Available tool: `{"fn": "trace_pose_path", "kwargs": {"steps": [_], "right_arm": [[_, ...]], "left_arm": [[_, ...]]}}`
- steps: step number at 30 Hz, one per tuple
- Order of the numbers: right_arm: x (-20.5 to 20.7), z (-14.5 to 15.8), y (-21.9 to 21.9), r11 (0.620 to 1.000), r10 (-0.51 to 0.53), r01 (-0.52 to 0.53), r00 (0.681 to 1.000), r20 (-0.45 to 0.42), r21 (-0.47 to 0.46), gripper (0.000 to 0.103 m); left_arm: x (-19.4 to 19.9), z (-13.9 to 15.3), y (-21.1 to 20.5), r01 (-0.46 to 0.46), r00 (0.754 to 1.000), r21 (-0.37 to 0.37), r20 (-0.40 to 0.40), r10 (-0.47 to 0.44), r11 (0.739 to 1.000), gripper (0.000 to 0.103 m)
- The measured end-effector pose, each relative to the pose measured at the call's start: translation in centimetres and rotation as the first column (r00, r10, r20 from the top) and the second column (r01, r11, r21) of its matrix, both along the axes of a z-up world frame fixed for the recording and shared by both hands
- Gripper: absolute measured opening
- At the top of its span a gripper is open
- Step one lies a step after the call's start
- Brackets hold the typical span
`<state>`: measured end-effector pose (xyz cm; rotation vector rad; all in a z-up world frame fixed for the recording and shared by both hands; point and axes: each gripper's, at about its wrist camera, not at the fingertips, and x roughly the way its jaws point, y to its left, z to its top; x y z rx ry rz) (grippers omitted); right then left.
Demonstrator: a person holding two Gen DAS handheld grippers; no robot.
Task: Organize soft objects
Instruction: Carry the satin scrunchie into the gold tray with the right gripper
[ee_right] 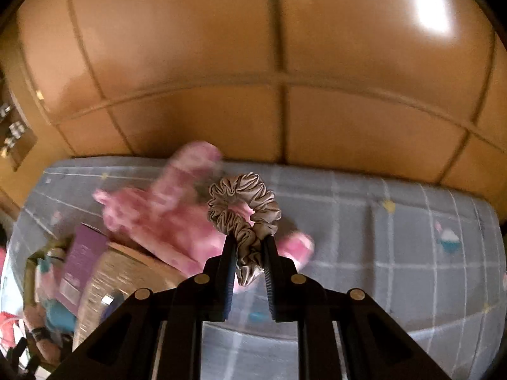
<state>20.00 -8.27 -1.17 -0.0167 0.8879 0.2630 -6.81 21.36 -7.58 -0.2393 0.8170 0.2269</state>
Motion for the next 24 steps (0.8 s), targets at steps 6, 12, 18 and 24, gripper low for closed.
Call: {"fn": "trace_pose_path", "kwargs": {"steps": [6, 12, 18, 24], "right_arm": [[-0.1, 1.6, 5.7, 0.994, 0.113, -0.113, 0.992, 0.054, -0.004, 0.015], [-0.5, 1.9, 11.0, 0.975, 0.222, -0.223, 0.972, 0.071, 0.0, 0.015], [-3.2, 1.3, 16.4, 0.929, 0.367, -0.369, 0.928, 0.063, 0.018, 0.015], [-8.7, -0.9, 20.5, 0.852, 0.523, -0.523, 0.852, 0.029, -0.007, 0.015]], "left_arm": [[-0.3, -0.3, 0.1, -0.001, 1.0, -0.007, -0.007, 0.001, 1.0, 0.079], [-0.7, -0.3, 0.5, -0.009, 1.0, -0.008, -0.009, 0.009, 1.0, 0.079], [-1.2, -0.4, 1.1, -0.029, 1.0, -0.012, -0.012, 0.028, 1.0, 0.079], [-1.7, 0.1, 1.7, -0.061, 0.998, -0.003, 0.002, 0.061, 0.998, 0.079]]}}
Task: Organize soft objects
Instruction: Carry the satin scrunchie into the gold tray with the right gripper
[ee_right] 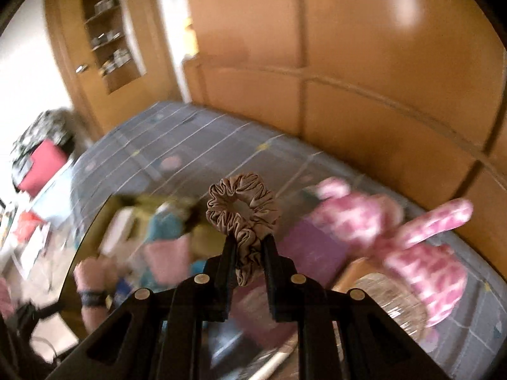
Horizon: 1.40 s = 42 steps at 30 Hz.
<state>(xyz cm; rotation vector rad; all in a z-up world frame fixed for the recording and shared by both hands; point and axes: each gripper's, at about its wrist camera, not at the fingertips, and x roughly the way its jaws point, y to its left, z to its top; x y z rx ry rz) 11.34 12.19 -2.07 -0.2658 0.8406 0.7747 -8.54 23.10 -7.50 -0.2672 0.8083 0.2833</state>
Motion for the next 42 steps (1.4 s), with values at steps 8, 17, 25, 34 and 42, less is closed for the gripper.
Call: {"fn": "trace_pose_path", "kwargs": {"steps": [8, 17, 25, 34, 42], "right_arm": [[-6.9, -3.7, 2.0, 0.985, 0.161, -0.165, 0.984, -0.07, -0.049, 0.015], [-12.4, -6.1, 2.7, 0.973, 0.221, -0.227, 0.969, -0.107, -0.045, 0.015], [-14.1, -8.1, 3.8, 0.965, 0.224, -0.234, 0.971, -0.088, -0.12, 0.015], [-11.2, -10.5, 5.3, 0.97, 0.133, -0.152, 0.985, -0.112, -0.19, 0.015], [-10.5, -12.6, 6.1, 0.962, 0.103, -0.127, 0.989, -0.11, -0.243, 0.018]], "left_arm": [[-0.9, 0.7, 1.1, -0.075, 0.997, 0.047, 0.016, 0.075, 0.996, 0.079], [-1.4, 1.4, 1.5, -0.115, 0.993, 0.094, 0.049, 0.111, 0.989, 0.081], [-1.5, 1.6, 1.6, -0.126, 0.991, 0.098, 0.059, 0.12, 0.987, 0.082], [-1.6, 1.3, 1.7, -0.128, 0.991, 0.098, 0.053, 0.123, 0.987, 0.082], [-1.4, 0.9, 2.0, -0.14, 0.99, 0.098, 0.045, 0.136, 0.985, 0.086]]}}
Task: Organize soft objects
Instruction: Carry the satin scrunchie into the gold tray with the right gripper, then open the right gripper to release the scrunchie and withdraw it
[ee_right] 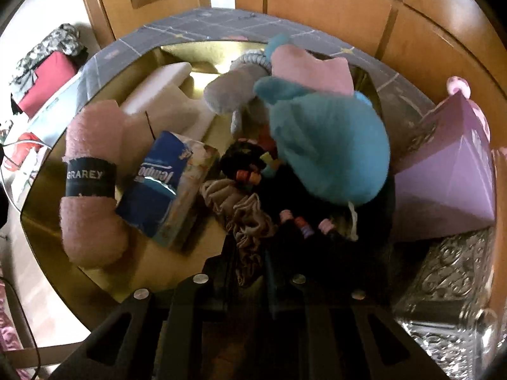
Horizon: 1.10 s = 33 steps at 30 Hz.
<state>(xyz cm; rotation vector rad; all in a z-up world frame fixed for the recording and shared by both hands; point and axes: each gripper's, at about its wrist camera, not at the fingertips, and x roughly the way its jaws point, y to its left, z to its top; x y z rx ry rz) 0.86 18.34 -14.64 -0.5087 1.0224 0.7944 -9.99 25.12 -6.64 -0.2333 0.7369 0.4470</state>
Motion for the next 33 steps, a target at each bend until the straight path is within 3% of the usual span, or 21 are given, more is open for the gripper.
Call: {"fn": "trace_pose_path", "kwargs": {"steps": [5, 14, 19, 25, 33], "right_arm": [[-1.0, 0.5, -0.8, 1.0, 0.005, -0.006, 1.0, 0.02, 0.015, 0.022], [-2.2, 2.7, -2.4, 0.996, -0.015, 0.012, 0.999, 0.035, 0.084, 0.04], [-2.7, 4.0, -3.8, 0.989, -0.043, 0.037, 0.998, 0.037, 0.142, 0.04], [-3.4, 5.9, -6.2, 0.975, -0.103, 0.084, 0.991, 0.086, 0.205, 0.041], [-4.8, 7.7, -10.3, 0.938, -0.269, 0.213, 0.945, 0.186, 0.273, 0.041]], "left_arm": [[0.0, -0.1, 0.1, -0.009, 1.0, -0.002, -0.001, 0.009, 1.0, 0.088], [-0.1, -0.2, 0.1, -0.022, 1.0, 0.005, -0.005, 0.022, 1.0, 0.09], [-0.2, -0.3, 0.3, -0.036, 0.999, 0.004, -0.003, 0.036, 0.999, 0.09], [-0.4, 0.0, 0.2, -0.06, 0.998, 0.014, 0.014, 0.06, 0.998, 0.102], [-0.5, 1.8, -1.8, -0.052, 0.996, 0.048, 0.074, 0.048, 0.997, 0.103]]}}
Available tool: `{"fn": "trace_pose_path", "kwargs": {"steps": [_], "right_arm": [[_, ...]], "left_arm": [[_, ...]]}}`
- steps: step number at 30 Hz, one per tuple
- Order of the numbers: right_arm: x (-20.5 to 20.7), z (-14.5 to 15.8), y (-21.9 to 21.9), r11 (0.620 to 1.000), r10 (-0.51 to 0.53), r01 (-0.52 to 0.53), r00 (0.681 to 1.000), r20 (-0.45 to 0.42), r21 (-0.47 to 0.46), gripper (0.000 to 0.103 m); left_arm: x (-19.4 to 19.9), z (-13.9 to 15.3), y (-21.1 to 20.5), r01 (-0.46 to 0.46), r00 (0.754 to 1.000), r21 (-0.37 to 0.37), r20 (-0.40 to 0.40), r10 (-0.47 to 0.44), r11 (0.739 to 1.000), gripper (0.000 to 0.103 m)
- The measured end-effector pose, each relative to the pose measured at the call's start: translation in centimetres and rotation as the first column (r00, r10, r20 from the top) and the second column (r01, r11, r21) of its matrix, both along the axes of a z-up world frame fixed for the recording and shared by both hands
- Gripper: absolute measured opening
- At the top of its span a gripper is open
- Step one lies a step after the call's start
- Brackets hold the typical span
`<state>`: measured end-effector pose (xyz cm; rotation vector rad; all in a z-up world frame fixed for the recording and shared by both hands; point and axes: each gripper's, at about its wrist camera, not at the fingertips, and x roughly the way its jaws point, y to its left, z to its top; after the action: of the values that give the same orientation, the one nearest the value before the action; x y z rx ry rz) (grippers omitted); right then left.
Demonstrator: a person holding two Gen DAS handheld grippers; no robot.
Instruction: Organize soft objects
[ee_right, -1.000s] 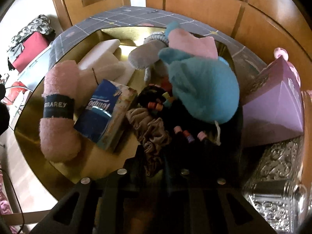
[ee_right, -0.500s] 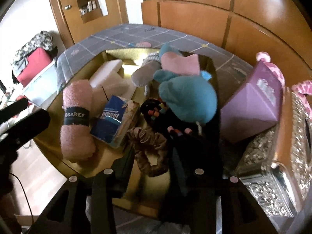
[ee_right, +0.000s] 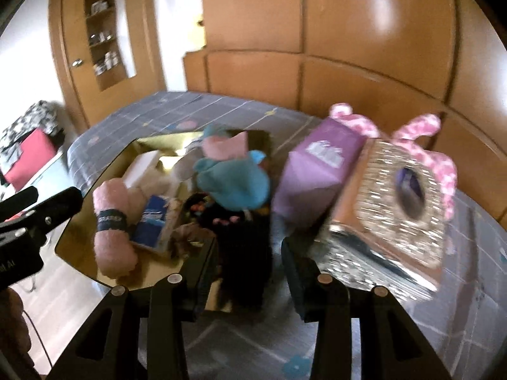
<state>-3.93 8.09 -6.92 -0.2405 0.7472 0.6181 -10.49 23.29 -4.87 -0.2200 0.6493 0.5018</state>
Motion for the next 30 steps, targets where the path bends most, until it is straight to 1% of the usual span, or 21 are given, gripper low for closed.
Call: {"fn": "trace_pose_path", "kwargs": {"steps": [9, 11, 14, 18, 21, 30], "right_arm": [[-0.5, 1.0, -3.6, 0.996, -0.086, 0.084, 0.995, 0.053, 0.027, 0.042], [-0.6, 1.1, -4.2, 0.995, -0.1, 0.098, 0.993, 0.059, 0.034, 0.042], [-0.7, 1.3, -4.8, 0.992, -0.123, 0.12, 0.99, 0.075, 0.041, 0.042], [-0.6, 1.3, -5.5, 0.989, -0.146, 0.143, 0.986, 0.075, 0.048, 0.041], [-0.6, 1.3, -5.7, 0.987, -0.158, 0.154, 0.985, 0.071, 0.049, 0.042], [-0.7, 1.2, -5.4, 0.989, -0.147, 0.144, 0.987, 0.069, 0.044, 0.041]], "left_arm": [[0.3, 0.7, -3.0, 0.037, 0.999, 0.056, 0.003, -0.037, 0.998, 0.103], [0.4, 0.7, -3.5, 0.043, 0.999, 0.058, 0.0, -0.043, 0.997, 0.103], [0.4, 0.6, -4.1, 0.043, 0.999, 0.057, 0.005, -0.043, 0.997, 0.103], [0.5, 0.6, -4.8, 0.034, 0.999, 0.089, -0.005, -0.033, 0.995, 0.103], [0.4, 0.5, -4.9, 0.038, 0.999, 0.089, -0.007, -0.037, 0.995, 0.103], [0.3, 0.4, -4.7, 0.04, 0.999, 0.068, -0.004, -0.04, 0.997, 0.103]]}}
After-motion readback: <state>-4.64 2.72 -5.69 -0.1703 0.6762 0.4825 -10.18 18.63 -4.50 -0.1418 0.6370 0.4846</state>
